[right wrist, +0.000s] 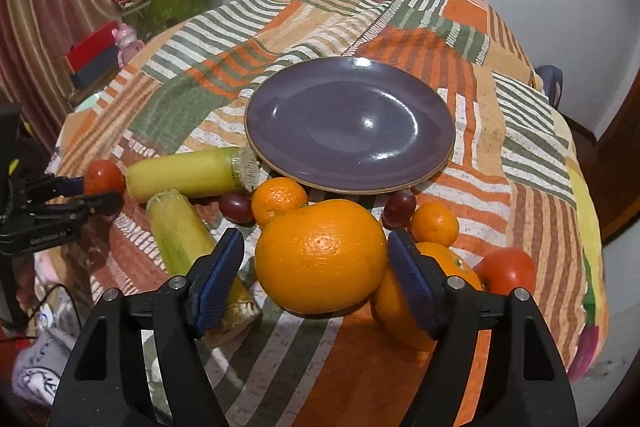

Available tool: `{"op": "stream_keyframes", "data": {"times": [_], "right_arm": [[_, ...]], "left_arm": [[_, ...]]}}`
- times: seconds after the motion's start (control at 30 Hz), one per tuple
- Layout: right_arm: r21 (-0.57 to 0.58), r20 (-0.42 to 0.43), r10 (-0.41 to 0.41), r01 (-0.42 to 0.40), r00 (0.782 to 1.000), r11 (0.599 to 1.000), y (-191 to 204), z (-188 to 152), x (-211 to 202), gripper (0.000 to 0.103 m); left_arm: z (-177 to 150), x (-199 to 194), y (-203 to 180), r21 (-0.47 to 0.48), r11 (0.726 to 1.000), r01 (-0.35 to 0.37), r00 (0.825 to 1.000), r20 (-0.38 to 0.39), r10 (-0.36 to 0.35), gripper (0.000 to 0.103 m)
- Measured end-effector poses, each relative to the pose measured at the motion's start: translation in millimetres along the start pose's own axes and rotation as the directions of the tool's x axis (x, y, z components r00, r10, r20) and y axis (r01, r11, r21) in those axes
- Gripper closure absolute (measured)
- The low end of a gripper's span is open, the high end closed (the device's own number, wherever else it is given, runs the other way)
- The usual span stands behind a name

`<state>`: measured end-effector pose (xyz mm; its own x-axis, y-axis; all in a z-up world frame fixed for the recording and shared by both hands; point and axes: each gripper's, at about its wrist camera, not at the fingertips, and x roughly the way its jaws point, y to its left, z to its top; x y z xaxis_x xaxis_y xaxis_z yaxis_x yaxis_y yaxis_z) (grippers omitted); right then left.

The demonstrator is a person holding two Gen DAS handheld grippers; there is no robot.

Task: Organize fruits
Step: 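Lower left tool onto the red tomato and close it while right tool grasps the large orange, then lift the tomato with left tool while right tool carries the orange over the purple plate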

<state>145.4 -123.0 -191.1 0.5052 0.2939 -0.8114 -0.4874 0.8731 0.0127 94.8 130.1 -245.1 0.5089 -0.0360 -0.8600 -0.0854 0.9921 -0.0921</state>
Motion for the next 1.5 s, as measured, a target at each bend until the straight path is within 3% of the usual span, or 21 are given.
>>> {"op": "stream_keyframes", "data": {"times": [0.03, 0.2, 0.37, 0.6, 0.97, 1.27, 1.5], "right_arm": [[0.0, 0.002, -0.009, 0.009, 1.0, 1.0, -1.6, 0.4, 0.6, 0.037], [0.026, 0.013, 0.012, -0.013, 1.0, 1.0, -9.2, 0.9, -1.9, 0.038], [0.058, 0.031, 0.043, -0.045, 0.999, 0.997, -10.0, 1.4, -7.3, 0.039], [0.059, 0.128, 0.02, -0.027, 0.992, 0.998, -19.0, 15.4, -33.0, 0.039], [0.045, 0.274, -0.042, 0.031, 0.961, 0.999, -46.5, 58.7, -55.4, 0.039], [0.029, 0.318, -0.035, 0.028, 0.947, 0.999, -63.4, 88.8, -43.5, 0.039], [-0.004, 0.304, -0.008, 0.01, 0.953, 1.0, -72.3, 111.3, -20.2, 0.039]], "left_arm": [[0.1, -0.3, -0.7, 0.002, 1.0, -0.005, 1.0, 0.002, 0.005, 0.057], [3.6, -4.7, -2.6, 0.006, 1.0, -0.008, 1.0, 0.004, 0.008, 0.059], [15.8, -23.8, -10.2, 0.021, 1.0, -0.008, 0.998, 0.065, 0.006, 0.059], [44.9, -49.5, -29.6, 0.067, 0.998, 0.004, 0.988, 0.155, -0.015, 0.059], [102.9, -62.2, -68.3, 0.132, 0.99, 0.044, 0.965, 0.253, -0.077, 0.059], [150.0, -45.5, -92.1, 0.165, 0.985, 0.055, 0.96, 0.263, -0.098, 0.059], [178.9, -20.0, -102.9, 0.174, 0.982, 0.069, 0.967, 0.231, -0.108, 0.059]]}}
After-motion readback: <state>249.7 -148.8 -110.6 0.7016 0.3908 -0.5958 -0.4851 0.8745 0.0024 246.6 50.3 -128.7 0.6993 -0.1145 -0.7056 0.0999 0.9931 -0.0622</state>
